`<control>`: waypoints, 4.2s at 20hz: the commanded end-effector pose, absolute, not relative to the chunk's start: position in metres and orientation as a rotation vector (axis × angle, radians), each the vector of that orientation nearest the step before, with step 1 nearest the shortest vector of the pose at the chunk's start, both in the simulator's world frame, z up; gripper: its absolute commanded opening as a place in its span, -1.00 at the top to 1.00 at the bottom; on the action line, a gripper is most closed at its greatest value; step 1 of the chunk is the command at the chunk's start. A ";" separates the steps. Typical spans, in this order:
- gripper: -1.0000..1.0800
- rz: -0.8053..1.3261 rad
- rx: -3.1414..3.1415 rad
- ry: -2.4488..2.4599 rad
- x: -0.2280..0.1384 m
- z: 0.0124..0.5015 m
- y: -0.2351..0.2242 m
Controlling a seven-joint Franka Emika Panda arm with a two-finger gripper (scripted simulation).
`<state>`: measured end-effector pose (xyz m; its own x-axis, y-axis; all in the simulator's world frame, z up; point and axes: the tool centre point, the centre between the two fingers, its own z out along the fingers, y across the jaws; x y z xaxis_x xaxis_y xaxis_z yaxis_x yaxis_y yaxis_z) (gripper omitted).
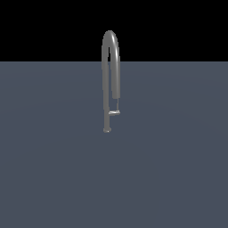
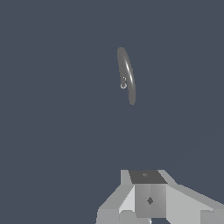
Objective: Turn on the faucet by rotating a designated handle.
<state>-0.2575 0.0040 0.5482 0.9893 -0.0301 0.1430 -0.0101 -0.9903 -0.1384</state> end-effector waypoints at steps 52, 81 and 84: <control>1.00 0.586 -1.625 0.708 -0.011 0.449 -0.173; 1.00 1.357 -1.417 1.119 0.068 0.156 -0.014; 1.00 1.356 -1.418 1.119 0.068 0.156 -0.014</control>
<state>0.0678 -0.0139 0.1560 0.0096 -0.0438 -0.9990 -0.9722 -0.2340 0.0010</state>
